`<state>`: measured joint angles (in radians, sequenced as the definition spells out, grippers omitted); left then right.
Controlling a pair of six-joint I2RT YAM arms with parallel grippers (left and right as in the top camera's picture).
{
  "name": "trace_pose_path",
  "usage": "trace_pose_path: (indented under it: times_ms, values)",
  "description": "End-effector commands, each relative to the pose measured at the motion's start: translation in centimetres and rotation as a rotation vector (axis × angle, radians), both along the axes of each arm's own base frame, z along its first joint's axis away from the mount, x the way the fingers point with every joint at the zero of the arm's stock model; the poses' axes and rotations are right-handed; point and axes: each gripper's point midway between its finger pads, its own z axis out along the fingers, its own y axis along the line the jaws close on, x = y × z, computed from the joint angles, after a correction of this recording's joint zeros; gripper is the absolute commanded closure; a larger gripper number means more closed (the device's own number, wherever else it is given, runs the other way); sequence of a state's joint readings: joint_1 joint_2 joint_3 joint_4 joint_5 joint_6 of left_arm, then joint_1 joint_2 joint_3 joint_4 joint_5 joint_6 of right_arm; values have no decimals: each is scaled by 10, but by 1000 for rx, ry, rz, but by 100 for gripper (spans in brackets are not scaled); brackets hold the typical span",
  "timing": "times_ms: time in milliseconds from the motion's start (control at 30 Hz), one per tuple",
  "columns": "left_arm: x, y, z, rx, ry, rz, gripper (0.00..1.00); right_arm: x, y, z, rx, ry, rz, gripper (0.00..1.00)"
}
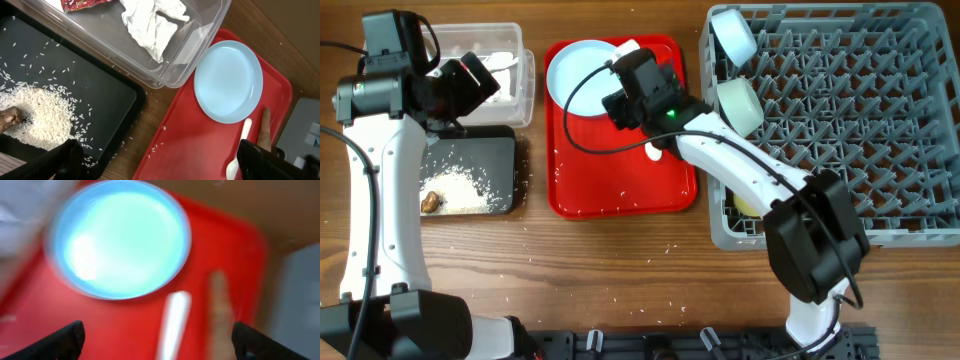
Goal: Sort waste into correct bins and load items into the dishwasher rack
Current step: 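Reach the right gripper to the light-blue plate and grip its rim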
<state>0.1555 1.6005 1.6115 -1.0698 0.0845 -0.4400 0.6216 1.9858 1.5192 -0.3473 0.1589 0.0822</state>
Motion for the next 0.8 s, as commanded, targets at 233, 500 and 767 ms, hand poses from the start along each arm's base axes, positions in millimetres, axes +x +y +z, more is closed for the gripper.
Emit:
trace_pose_path:
  times_ms: [233, 500, 767]
  values:
    - [0, 1, 15, 3, -42, 8, 0, -28, 4, 53, 383, 337, -59, 37]
    - [0, 1, 15, 3, -42, 8, 0, 35, 3, 39, 263, 254, -170, 45]
    - [0, 1, 15, 3, -42, 8, 0, 65, 3, -55, 184, 260, -294, 56]
